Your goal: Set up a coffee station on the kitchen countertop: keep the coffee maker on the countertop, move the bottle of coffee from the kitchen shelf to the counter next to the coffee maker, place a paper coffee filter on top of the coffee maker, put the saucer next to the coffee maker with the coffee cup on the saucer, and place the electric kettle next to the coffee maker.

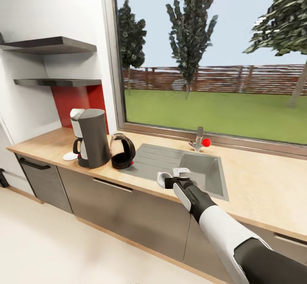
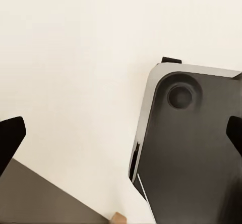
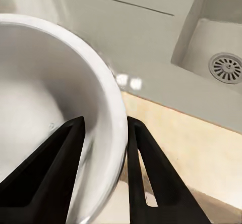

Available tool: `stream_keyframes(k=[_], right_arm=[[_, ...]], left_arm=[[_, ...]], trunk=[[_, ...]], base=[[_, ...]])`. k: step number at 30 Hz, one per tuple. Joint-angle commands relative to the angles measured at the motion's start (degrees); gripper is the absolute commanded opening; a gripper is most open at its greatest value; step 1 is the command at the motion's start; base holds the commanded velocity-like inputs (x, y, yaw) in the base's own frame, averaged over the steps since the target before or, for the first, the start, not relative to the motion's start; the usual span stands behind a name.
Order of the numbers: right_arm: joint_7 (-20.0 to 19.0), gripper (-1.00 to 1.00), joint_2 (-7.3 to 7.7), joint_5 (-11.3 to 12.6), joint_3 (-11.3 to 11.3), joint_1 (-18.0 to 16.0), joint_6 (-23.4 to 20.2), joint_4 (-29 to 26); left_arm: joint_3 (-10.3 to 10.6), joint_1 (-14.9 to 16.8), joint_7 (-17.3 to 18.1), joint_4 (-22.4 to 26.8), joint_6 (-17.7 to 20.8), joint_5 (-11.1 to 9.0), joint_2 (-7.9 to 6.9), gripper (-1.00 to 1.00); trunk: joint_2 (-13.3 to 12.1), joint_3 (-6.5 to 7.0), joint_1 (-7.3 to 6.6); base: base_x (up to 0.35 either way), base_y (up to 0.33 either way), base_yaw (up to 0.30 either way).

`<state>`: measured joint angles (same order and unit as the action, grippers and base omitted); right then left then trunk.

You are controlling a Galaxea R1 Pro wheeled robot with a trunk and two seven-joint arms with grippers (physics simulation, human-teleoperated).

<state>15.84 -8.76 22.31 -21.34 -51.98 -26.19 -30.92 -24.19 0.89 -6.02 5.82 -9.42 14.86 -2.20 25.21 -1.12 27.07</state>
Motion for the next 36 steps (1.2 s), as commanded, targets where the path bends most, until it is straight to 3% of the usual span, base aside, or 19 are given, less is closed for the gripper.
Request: stream_keyframes(k=[1, 36], right_arm=[[0.5, -1.0, 0.06, 0.6, -0.4, -0.1, -0.2, -0.1], [0.5, -1.0, -0.12, 0.7, -0.4, -0.1, -0.2, 0.0]], left_arm=[[-0.4, 0.1, -0.2, -0.1, -0.2, 0.6, 0.01, 1.0], [-0.4, 0.1, -0.2, -0.1, -0.3, 0.6, 0.25, 1.0]], trunk=[[0.1, -0.12, 0.03], [0.1, -0.12, 0.03]], base=[[0.0, 0.0, 0.279], [0.0, 0.0, 0.279]])
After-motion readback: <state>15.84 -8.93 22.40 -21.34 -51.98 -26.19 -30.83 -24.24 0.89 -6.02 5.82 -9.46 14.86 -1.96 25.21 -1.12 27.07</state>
